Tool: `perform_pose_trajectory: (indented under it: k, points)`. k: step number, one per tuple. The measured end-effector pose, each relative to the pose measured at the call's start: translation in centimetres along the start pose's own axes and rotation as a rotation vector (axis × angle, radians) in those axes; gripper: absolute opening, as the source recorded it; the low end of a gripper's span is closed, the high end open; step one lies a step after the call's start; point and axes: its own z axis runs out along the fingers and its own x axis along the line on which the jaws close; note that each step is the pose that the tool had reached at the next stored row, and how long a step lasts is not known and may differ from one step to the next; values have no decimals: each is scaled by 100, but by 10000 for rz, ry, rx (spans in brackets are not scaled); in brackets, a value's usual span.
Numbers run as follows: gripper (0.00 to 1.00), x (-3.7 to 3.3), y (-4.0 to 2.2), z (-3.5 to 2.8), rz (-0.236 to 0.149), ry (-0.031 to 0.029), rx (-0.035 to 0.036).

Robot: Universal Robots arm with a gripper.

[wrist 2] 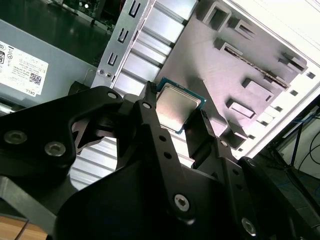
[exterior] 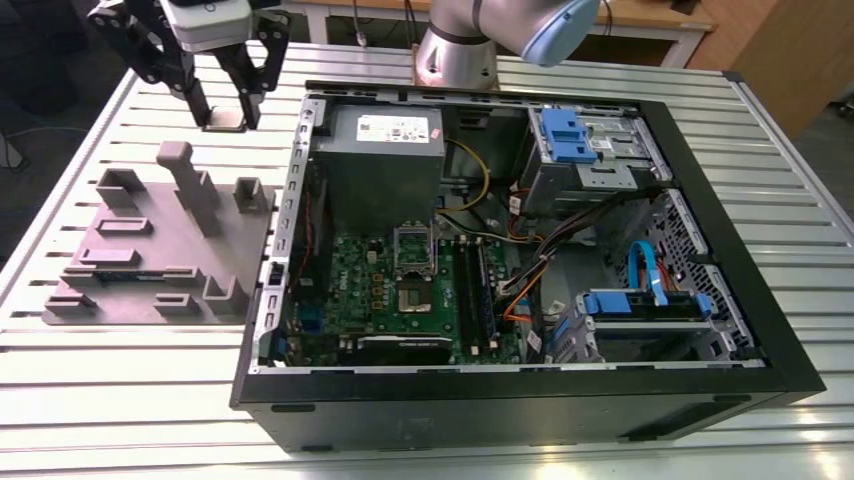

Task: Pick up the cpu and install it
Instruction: 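Pick up the cpu and move it towards the insertion slot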

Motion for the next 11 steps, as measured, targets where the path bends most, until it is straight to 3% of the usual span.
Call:
perform_pose_trajectory:
  k: [11]
  points:
    - [47,-48,1,-1,0,0,0]
